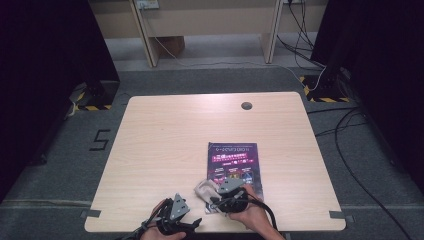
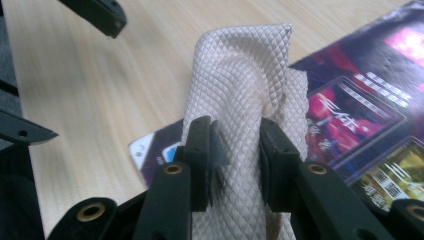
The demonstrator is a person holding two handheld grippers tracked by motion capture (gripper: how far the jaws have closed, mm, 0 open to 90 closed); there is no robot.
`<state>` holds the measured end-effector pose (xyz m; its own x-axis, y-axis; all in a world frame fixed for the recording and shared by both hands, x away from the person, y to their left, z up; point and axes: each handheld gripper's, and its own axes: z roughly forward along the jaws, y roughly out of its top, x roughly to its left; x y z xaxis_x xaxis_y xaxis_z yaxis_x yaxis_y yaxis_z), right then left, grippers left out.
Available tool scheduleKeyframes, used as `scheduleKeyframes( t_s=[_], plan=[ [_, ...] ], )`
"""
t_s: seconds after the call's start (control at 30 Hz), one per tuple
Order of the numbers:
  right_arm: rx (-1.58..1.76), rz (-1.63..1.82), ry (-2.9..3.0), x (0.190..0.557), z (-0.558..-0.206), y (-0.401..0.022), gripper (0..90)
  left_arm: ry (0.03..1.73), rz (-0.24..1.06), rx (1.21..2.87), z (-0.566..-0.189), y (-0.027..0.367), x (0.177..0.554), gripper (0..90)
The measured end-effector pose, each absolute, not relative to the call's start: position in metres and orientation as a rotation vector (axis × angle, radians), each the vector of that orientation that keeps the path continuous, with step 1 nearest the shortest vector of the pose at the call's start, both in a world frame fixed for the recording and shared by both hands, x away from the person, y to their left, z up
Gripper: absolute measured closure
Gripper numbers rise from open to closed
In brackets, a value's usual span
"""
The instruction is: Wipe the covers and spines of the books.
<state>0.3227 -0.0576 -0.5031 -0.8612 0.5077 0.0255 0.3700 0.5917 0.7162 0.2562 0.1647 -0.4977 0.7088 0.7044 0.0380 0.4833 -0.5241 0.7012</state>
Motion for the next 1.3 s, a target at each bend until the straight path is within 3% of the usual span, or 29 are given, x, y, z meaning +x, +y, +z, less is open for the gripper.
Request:
scheduleKeyframes(
  t_s=[0.4,0.73,1.0,1.3],
  plan=[
    [0.689,1.161,2.701,0.305,-0.504,-0.044,71.9,0.924,0.422,2.217,-0.497,0.167,0.258,17.9],
    [0.789,1.165,2.663,0.326,-0.504,-0.060,70.4,0.918,0.416,2.223,-0.498,0.165,0.258,18.0],
    [0.664,1.145,2.716,0.303,-0.502,-0.042,71.1,0.920,0.419,2.225,-0.498,0.165,0.258,18.0],
    [0.807,1.129,2.648,0.329,-0.502,-0.072,69.2,0.912,0.415,2.227,-0.498,0.165,0.257,17.9]
  ],
)
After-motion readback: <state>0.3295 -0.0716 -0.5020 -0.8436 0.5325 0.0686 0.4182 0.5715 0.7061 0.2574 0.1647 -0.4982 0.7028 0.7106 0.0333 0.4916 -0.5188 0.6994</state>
